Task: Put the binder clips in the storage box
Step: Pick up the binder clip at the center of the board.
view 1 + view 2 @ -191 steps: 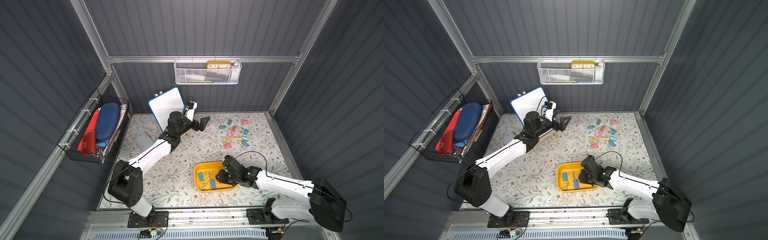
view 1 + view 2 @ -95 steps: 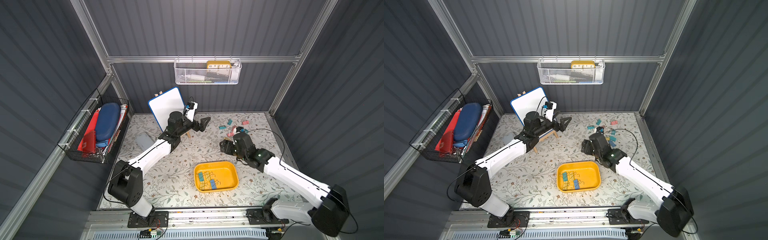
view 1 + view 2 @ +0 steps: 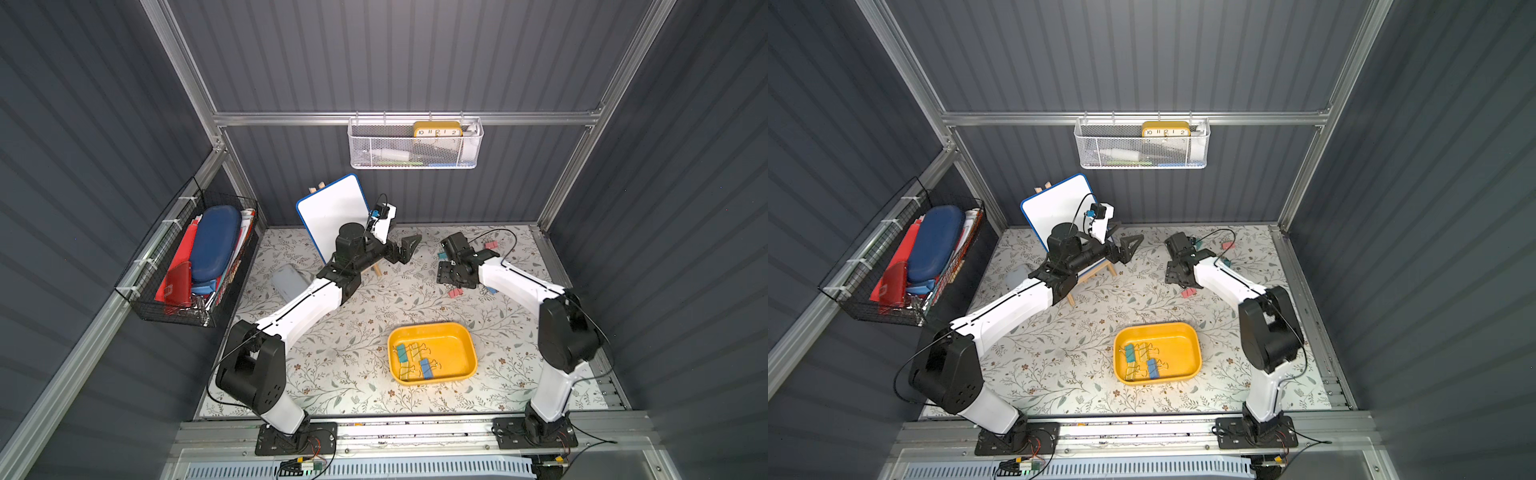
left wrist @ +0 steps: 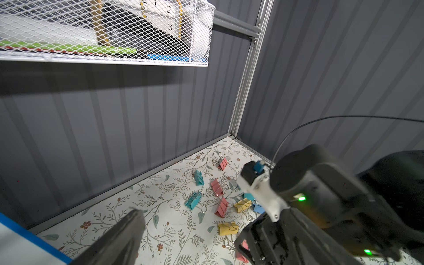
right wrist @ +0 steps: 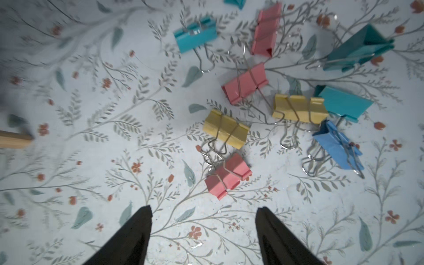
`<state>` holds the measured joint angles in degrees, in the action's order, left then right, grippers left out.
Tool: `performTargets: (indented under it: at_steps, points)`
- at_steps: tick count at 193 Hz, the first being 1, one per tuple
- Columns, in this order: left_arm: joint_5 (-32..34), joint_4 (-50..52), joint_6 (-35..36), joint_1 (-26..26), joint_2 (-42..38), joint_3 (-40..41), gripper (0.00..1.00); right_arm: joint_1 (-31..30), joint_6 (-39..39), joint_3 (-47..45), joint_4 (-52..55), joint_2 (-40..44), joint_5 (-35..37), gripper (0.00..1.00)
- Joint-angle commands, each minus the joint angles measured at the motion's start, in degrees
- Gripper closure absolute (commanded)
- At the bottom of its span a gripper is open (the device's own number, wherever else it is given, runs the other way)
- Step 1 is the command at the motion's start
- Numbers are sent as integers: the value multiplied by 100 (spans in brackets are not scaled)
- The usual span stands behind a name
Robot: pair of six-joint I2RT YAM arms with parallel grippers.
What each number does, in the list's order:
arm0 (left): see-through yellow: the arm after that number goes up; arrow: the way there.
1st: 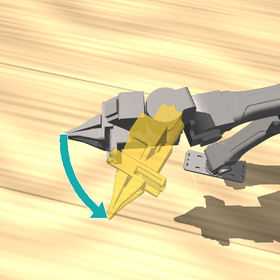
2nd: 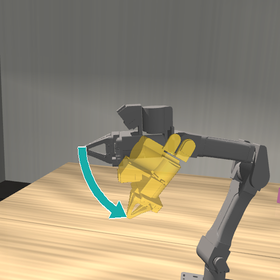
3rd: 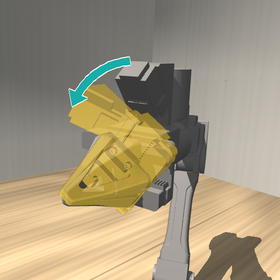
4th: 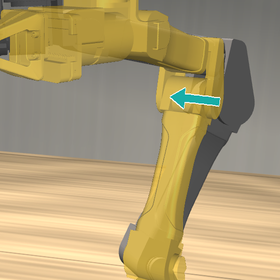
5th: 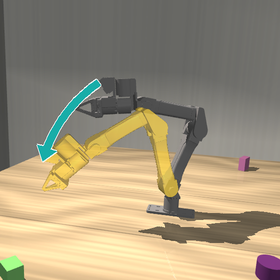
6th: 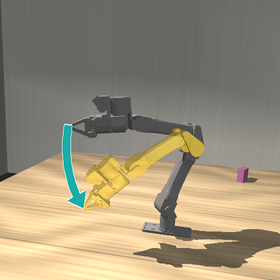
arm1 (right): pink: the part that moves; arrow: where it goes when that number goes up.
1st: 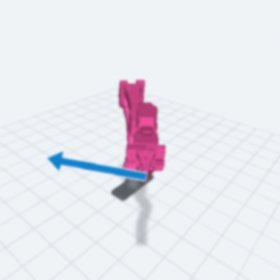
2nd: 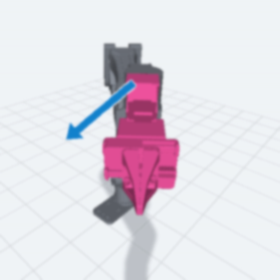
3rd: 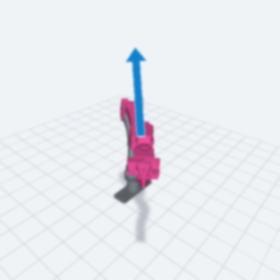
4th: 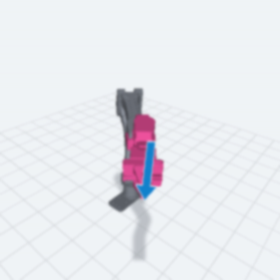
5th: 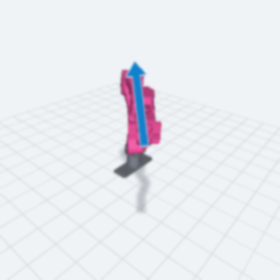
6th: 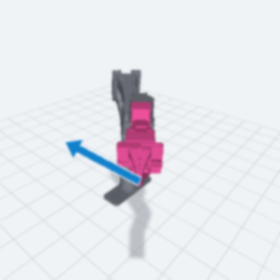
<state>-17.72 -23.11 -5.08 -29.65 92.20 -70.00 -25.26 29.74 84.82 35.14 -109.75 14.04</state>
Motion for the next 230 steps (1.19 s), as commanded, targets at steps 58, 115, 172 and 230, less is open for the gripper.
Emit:
performTargets:
  at_steps: [58,115,172,230]
  points:
    - [-83,-27,25,3,-60,-84,1,104,343,714,771,-1110,717,44]
    - [-87,-27,28,3,-97,-85,1,117,390,616,862,-997,637,79]
    - [-124,-35,33,5,-106,-87,1,117,286,156,792,38,697,100]
    - [-148,-70,-1,3,-88,-76,1,-5,464,-1750,-513,2807,-1515,100]
